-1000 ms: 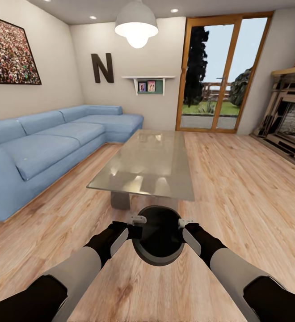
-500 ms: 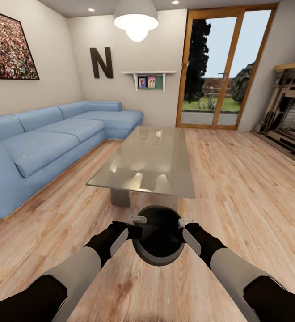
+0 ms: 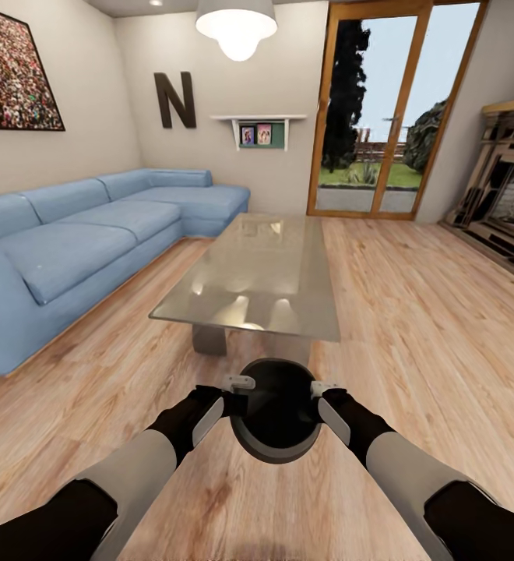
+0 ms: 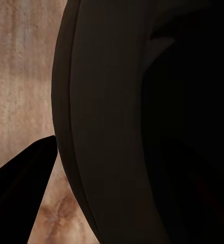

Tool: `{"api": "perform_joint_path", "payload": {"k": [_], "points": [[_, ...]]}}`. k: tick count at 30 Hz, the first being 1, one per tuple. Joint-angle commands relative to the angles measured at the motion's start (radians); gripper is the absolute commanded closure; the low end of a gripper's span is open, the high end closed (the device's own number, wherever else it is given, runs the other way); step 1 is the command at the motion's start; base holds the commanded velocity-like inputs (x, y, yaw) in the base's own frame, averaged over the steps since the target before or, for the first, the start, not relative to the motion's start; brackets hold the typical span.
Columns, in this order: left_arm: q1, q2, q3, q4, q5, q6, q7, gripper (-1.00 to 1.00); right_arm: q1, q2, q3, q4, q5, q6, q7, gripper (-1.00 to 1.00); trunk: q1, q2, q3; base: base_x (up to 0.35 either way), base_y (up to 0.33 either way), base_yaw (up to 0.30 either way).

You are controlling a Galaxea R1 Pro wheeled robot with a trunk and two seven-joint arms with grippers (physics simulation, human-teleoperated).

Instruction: Place each of the two pumpkins and all three candles from the living room inside a cabinet in the living room (use any cabinet), then make sure every cabinet is closed, and position the cauldron so it is next to a table in the living room.

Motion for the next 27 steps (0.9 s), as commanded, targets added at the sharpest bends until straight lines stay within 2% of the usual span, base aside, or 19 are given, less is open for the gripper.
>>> {"api": "perform_joint_path", "payload": {"k": [1,27], "points": [[-0.001,0.001,-0.019,-0.015,0.021,-0.021,0.006,1.00,-0.001,-0.008,-0.003,0.001,0.016,0.008,-0.011,1.00,0.000,-0.001,-0.002,0.000,0.000,0.000],[-0.001,0.001,-0.019,-0.015,0.021,-0.021,0.006,1.00,-0.001,-0.008,-0.003,0.001,0.015,0.008,-0.010,1.00,0.000,-0.001,-0.044,0.000,0.000,0.000]]}}
